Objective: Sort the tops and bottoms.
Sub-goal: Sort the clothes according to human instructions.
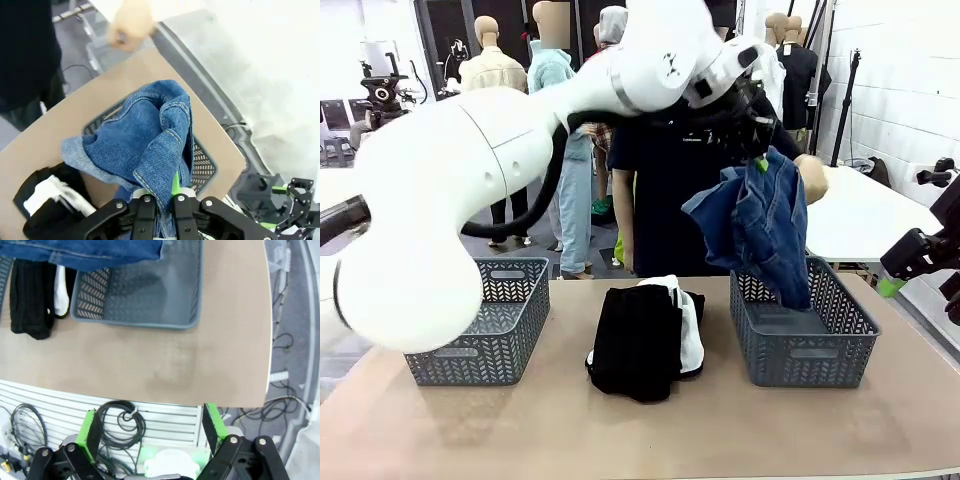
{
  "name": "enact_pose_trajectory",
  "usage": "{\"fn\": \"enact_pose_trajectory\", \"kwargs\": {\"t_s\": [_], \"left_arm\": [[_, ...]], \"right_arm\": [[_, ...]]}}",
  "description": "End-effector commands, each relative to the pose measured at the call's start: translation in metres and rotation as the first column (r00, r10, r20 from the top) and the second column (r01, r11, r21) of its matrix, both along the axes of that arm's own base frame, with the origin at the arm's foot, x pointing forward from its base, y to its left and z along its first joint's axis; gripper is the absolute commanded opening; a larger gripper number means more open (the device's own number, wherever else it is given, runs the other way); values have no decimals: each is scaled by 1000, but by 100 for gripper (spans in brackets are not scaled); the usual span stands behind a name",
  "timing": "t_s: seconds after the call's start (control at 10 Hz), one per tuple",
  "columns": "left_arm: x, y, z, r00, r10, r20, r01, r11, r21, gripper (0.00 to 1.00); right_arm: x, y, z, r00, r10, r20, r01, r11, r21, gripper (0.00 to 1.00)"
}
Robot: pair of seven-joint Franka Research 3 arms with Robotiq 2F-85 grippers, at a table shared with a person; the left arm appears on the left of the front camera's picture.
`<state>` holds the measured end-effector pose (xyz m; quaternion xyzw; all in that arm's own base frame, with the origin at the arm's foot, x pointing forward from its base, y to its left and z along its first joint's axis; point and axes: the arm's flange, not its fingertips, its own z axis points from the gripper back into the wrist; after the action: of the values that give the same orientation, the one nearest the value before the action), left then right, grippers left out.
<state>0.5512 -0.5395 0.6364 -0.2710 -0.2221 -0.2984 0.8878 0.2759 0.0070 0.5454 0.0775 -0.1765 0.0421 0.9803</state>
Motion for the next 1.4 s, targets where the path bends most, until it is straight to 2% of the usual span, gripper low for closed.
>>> {"fn": "enact_pose_trajectory", "kwargs": {"t_s": [0.0, 0.2, 0.3, 0.6, 0.8, 0.9, 1.2, 1.3], "left_arm": [[42, -22, 11, 997, -67, -47, 62, 993, -99, 0], [58, -35, -17, 982, -166, -88, 147, 971, -189, 0], [63, -41, -31, 975, -194, -112, 172, 968, -182, 0], [82, -47, -84, 970, -179, -164, 171, 983, -64, 0], [90, -58, -113, 962, -204, -184, 205, 979, -13, 0], [96, -67, -128, 950, -252, -182, 258, 966, 10, 0], [101, -90, -157, 919, -326, -222, 344, 938, 49, 0], [102, -89, -155, 923, -303, -237, 329, 941, 76, 0]], "right_arm": [[1, 0, 0, 1000, 9, 2, -9, 1000, 7, 100], [1, 0, 0, 1000, 9, 2, -9, 1000, 7, 100], [1, 0, 0, 1000, 9, 2, -9, 1000, 7, 100], [1, 0, 0, 1000, 9, 2, -9, 1000, 7, 100], [1, 0, 0, 1000, 9, 2, -9, 1000, 7, 100], [1, 0, 0, 1000, 9, 2, -9, 1000, 7, 100], [1, 0, 0, 1000, 9, 2, -9, 1000, 7, 100], [1, 0, 0, 1000, 9, 2, -9, 1000, 7, 100]]}}
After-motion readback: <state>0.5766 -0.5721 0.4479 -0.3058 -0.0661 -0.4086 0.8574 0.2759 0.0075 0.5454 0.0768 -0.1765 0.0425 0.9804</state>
